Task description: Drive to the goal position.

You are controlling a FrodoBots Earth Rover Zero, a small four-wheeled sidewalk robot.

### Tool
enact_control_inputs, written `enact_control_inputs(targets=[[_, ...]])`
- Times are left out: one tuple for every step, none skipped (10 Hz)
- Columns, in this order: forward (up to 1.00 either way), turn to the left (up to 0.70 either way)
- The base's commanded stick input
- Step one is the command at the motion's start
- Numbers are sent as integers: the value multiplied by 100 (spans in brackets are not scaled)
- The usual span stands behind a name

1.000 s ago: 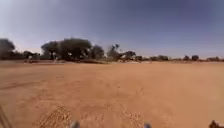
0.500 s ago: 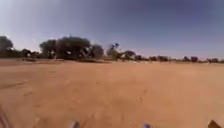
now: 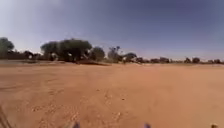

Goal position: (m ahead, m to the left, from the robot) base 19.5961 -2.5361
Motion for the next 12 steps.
enact_control_inputs(targets=[[70,0],[70,0],[70,0],[70,0],[70,0],[70,0],[70,0],[70,0],[70,0],[70,0],[70,0],[70,0]])
